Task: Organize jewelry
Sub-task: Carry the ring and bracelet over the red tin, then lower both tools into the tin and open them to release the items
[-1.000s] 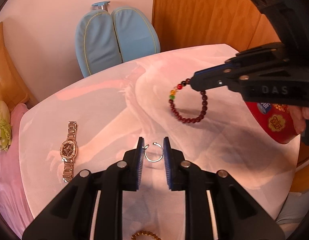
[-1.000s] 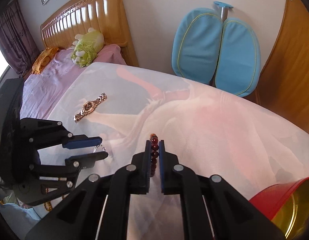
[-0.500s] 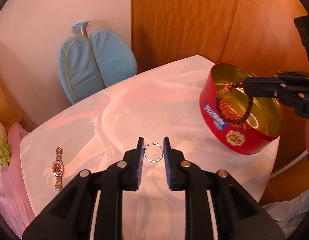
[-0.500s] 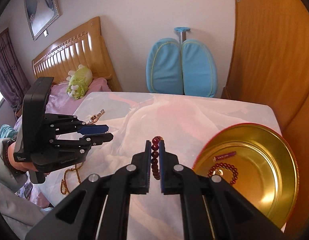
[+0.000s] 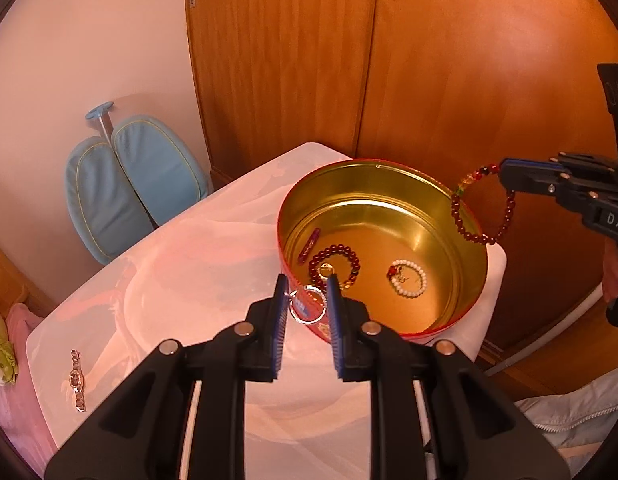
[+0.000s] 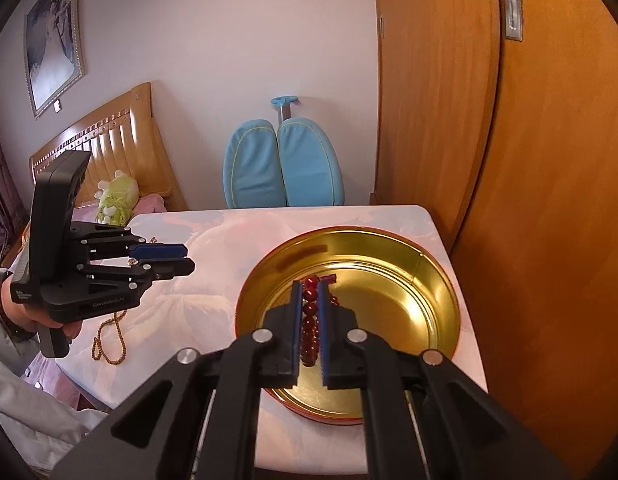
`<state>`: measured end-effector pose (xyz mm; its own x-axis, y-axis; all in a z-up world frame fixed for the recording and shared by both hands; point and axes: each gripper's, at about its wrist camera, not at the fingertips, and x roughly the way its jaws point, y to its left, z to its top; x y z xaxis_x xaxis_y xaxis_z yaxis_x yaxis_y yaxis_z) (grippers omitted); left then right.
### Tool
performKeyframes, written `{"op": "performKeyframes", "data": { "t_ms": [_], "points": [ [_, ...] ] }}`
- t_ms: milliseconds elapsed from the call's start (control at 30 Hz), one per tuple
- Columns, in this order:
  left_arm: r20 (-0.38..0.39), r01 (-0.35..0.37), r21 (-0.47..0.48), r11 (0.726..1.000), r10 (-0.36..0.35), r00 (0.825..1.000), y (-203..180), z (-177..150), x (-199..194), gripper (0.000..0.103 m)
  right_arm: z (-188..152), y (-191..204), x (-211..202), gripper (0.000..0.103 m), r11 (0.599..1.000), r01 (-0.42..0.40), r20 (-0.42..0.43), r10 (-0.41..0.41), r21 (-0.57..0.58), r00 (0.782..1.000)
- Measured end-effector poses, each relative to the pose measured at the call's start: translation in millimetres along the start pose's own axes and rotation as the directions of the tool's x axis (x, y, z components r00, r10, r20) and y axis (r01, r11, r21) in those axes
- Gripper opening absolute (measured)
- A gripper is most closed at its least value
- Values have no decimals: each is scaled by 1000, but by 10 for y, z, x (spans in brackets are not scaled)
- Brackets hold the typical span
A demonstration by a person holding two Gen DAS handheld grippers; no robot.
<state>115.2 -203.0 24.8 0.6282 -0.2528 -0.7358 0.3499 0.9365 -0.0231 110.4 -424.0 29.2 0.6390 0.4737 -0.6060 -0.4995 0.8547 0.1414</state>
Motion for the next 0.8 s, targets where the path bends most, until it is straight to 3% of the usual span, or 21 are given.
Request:
{"op": "performKeyframes", "data": {
  "t_ms": [167, 367, 600, 800],
  "points": [
    [-52, 6, 24, 1000, -5, 999, -223, 96, 147, 20, -101, -207, -71, 8, 1000, 3, -11, -3, 5, 1000],
    [-120, 71, 131, 989, -56, 991, -319, 263, 496, 20, -177, -367, 196, 8, 999, 25, -79, -22, 34, 997],
    [-282, 138, 251, 958, -64, 957, -359, 471, 1164, 20, -167, -513, 727, 8, 996, 38, -217, -20, 78, 976],
    [-371, 188, 305, 934, -66, 926, -400, 558, 1574, 20, -93, -513, 1014, 8, 994, -21, -253, 48, 109, 966]
  ]
}}
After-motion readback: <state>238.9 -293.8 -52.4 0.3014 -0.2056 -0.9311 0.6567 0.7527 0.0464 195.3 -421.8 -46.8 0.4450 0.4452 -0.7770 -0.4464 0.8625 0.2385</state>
